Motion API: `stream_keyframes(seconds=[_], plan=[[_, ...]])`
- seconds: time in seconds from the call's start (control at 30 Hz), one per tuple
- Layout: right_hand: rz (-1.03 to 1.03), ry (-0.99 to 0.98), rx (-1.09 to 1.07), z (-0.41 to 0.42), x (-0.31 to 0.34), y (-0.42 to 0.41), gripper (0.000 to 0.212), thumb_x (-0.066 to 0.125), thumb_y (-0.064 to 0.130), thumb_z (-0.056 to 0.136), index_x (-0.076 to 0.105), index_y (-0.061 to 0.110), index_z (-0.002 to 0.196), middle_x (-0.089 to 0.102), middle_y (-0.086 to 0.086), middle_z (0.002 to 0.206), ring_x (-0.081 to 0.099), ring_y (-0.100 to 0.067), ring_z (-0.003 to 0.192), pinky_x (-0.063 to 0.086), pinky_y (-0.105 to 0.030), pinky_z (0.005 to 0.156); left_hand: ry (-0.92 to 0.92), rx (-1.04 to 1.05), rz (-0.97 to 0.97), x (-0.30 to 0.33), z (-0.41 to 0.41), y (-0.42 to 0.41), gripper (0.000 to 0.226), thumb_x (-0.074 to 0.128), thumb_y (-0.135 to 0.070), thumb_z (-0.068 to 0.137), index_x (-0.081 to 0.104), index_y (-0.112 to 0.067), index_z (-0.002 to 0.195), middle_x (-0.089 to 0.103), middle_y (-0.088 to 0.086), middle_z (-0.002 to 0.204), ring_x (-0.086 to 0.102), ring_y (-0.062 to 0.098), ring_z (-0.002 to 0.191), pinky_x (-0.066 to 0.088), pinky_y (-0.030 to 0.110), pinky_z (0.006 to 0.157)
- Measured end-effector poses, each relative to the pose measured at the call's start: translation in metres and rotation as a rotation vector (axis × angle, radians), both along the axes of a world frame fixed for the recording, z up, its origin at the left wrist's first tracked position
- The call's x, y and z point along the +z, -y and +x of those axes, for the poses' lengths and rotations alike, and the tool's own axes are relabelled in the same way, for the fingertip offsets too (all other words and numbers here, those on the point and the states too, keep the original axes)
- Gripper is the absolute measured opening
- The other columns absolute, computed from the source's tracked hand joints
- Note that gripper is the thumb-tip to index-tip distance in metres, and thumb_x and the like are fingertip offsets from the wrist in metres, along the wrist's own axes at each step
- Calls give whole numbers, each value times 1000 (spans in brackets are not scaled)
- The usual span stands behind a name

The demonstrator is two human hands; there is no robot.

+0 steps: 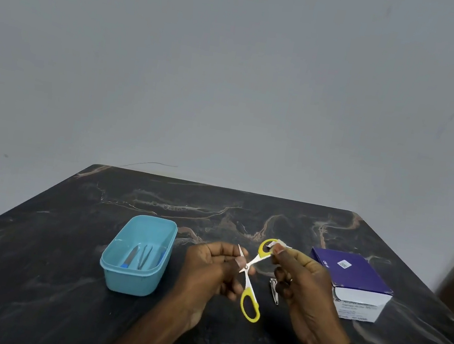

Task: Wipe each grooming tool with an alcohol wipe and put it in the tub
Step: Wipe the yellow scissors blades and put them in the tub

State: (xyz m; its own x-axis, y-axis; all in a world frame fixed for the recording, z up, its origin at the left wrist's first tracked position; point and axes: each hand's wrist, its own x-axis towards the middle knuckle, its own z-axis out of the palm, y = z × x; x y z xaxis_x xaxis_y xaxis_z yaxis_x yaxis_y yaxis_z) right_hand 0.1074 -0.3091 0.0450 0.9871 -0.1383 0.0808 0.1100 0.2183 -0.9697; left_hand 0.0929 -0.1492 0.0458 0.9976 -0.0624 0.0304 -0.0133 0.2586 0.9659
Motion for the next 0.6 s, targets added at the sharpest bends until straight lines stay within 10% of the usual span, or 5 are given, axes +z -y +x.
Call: stream_keyframes(seconds=[0.6], plan=[[-5,-124,98,-4,-2,-10,18,68,12,85,73,-4,90,61,-2,68,42,-7,50,30,-17,41,-36,97,-394,-4,8,3,29,73,1,62,67,3,90,69,15,71,68,19,61,58,27,56]])
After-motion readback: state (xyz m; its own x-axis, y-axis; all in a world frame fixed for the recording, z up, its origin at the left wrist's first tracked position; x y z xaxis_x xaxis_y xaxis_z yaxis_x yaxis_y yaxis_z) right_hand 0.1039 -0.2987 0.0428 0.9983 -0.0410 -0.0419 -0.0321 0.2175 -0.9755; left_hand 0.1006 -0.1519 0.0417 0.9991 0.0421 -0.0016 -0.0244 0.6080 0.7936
